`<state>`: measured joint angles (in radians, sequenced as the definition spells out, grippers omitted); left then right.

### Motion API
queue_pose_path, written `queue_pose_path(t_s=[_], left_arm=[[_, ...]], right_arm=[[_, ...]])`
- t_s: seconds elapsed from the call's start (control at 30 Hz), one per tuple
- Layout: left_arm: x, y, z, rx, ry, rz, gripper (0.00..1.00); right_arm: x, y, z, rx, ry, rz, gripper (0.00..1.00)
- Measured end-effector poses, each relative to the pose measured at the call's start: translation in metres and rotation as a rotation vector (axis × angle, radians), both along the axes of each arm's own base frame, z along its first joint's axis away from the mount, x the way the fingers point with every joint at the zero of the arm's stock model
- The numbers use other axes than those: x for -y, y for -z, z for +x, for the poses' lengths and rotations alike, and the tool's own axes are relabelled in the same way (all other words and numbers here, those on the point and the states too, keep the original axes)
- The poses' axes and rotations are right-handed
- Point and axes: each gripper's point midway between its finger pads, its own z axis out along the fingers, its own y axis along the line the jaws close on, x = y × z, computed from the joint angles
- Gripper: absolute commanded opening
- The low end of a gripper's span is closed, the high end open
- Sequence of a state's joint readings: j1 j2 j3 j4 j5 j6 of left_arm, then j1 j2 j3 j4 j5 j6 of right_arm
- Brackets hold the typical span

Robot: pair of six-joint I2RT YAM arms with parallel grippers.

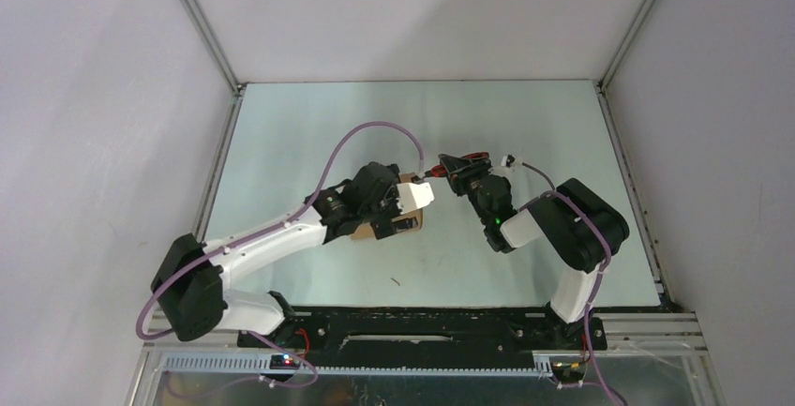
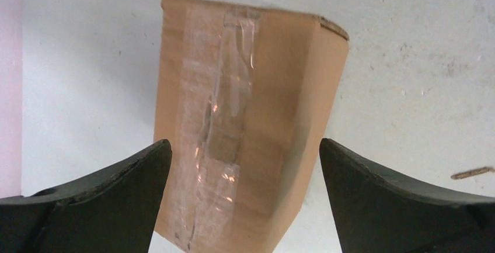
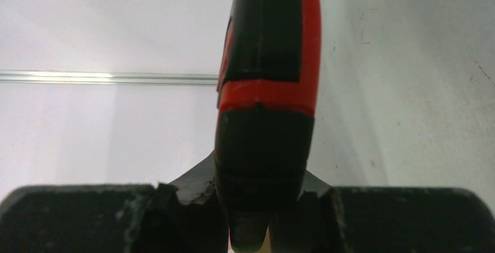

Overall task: Unpack the express box
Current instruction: Cut the express box at the center of the board.

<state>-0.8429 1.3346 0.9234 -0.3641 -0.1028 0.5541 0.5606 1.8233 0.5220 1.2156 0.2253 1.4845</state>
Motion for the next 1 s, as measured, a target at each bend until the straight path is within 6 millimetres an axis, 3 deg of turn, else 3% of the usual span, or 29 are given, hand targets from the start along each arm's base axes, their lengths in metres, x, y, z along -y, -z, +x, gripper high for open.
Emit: queue_pose_path(t_s=[0.3,1.0], left_arm=[[-0.025,0.016,-0.005,0.002,-0.026,0.06,1.0],[-0.029,0.018,0.006,0.094,-0.029,0.062,1.0]], right_arm=[[-0.004,0.004,0.003,-0.006,-0.004,-0.004,0.0],[-0.013,0.001,0.001,-0.008,-0.027,0.011,0.0]])
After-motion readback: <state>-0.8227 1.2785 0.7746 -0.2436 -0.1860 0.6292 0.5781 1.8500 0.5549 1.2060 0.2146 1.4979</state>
